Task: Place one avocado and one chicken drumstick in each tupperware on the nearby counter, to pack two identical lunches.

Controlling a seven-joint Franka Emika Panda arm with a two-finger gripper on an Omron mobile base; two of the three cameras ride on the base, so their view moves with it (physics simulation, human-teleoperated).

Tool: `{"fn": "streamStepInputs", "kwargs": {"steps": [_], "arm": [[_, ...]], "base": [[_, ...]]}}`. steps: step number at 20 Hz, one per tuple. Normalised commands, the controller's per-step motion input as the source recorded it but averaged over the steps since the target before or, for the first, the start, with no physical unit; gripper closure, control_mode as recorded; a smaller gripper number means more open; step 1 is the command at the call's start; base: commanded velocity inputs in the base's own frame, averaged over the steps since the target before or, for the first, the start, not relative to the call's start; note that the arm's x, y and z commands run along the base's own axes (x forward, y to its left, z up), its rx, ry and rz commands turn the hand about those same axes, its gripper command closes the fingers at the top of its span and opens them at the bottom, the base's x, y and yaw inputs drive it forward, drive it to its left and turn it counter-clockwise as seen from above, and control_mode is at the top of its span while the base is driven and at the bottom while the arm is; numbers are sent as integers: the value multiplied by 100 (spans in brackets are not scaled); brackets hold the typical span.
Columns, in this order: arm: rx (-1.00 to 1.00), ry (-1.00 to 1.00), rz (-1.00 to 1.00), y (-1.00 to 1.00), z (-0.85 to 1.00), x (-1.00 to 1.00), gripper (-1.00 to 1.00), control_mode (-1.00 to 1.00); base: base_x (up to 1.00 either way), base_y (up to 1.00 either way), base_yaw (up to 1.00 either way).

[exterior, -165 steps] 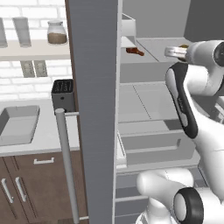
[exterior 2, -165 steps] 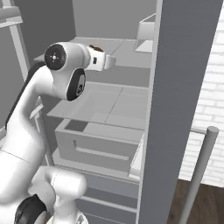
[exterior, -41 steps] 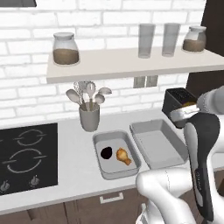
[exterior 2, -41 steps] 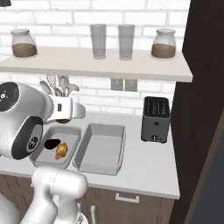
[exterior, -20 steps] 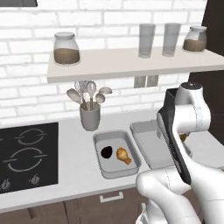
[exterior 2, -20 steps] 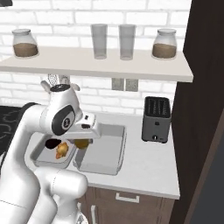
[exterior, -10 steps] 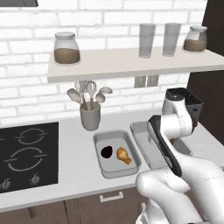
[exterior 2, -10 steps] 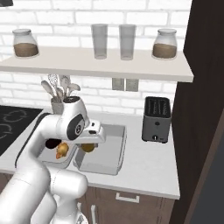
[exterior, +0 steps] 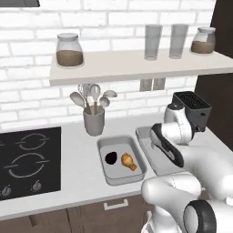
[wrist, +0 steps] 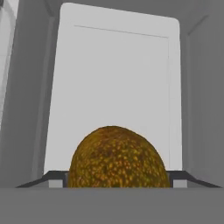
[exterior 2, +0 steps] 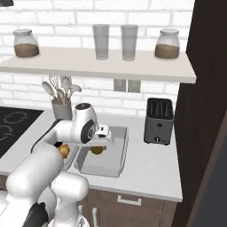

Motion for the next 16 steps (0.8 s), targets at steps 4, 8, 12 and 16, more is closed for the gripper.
{"fn": "streamStepInputs", "kwargs": {"steps": [4, 8, 12, 16], "arm": [[2, 6, 0, -11, -41, 60, 100, -100], [1, 5, 0, -4, -40, 53, 100, -100], [1, 5, 0, -7, -38, 45, 100, -100], [4, 0, 0, -5, -28, 19, -100, -100]], "base": [[0, 0, 0], [0, 0, 0], [0, 0, 0], [0, 0, 0]]}}
